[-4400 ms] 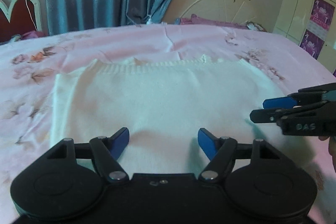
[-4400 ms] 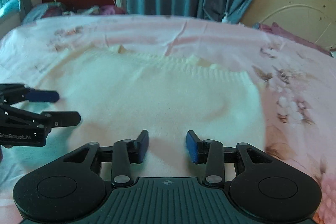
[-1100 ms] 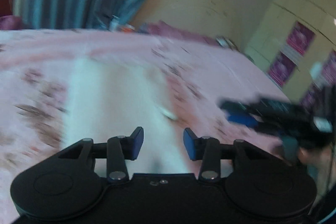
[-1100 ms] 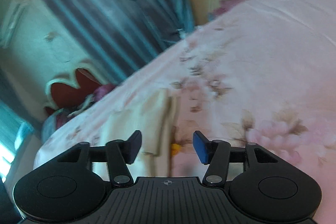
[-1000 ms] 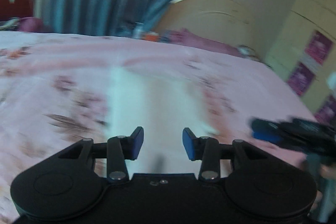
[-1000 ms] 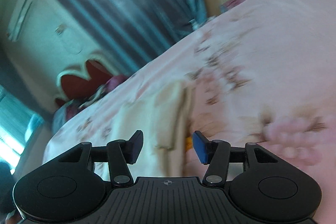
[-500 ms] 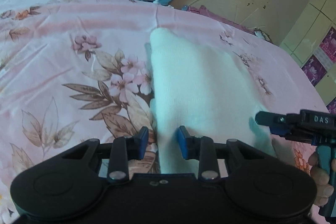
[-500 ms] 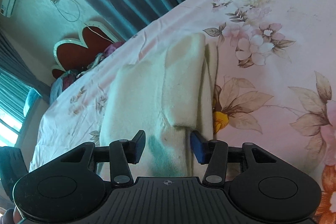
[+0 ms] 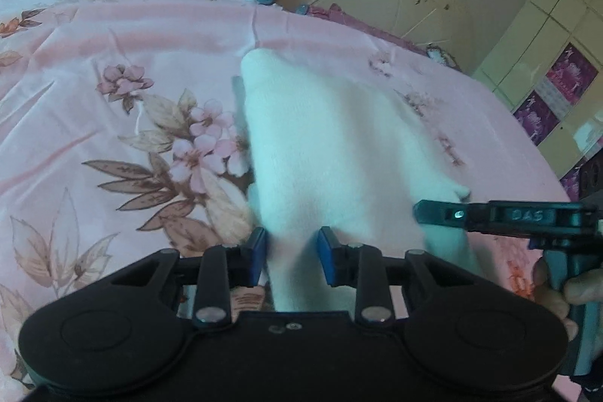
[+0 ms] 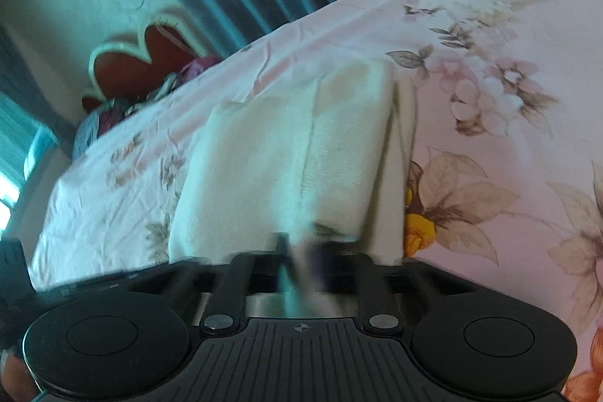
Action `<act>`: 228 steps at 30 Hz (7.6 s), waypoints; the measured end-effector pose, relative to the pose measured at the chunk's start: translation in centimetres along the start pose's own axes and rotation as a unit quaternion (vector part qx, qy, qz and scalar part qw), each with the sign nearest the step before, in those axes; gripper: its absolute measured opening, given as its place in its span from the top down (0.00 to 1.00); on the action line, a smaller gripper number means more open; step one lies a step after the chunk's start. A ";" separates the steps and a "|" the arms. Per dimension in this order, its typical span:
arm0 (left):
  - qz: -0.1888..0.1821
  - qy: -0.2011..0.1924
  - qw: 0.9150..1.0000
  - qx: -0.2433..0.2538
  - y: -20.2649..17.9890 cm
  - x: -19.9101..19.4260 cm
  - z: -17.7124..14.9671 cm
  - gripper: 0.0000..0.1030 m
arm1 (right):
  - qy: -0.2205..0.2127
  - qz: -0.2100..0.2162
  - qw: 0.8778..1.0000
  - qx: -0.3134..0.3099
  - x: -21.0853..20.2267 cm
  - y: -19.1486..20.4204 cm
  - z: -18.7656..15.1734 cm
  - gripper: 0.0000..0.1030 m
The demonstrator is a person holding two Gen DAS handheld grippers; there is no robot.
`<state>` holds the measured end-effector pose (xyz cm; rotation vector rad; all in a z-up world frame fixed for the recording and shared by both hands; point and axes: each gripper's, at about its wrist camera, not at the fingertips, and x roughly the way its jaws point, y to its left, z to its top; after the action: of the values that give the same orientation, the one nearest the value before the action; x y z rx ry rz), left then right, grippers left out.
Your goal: Fold small clothes
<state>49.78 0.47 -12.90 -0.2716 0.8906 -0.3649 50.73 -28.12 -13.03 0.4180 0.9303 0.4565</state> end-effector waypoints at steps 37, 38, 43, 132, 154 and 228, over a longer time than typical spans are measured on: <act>-0.012 -0.059 0.996 0.058 -3.6 -2.2 4.1 0.64 | -0.069 -0.060 0.993 -0.074 -3.7 0.0 3.9 0.85; -0.022 -0.075 0.995 0.055 -3.8 -1.9 5.6 0.64 | -0.064 -0.063 0.993 -0.080 -2.9 0.3 4.4 0.85; -0.026 -0.074 0.995 0.059 -3.9 0.3 8.3 0.63 | -0.063 -0.056 0.993 -0.085 -1.2 0.2 5.3 0.85; 0.014 0.013 1.000 0.024 -3.8 2.5 5.1 0.74 | 0.012 0.013 1.000 -0.002 -1.0 -1.2 3.2 0.72; 0.042 -0.017 0.998 0.041 9.4 -12.6 4.4 0.73 | 0.006 0.043 0.997 -0.069 5.2 19.8 -0.9 0.72; 0.101 -0.064 0.993 -0.006 13.2 -25.2 -12.7 0.72 | 0.027 -0.018 0.969 -0.244 2.5 27.4 -17.7 0.80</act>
<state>27.77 21.94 -7.81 -0.2108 0.7864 -0.1524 32.00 -1.54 -9.58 -0.0601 0.8428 0.6444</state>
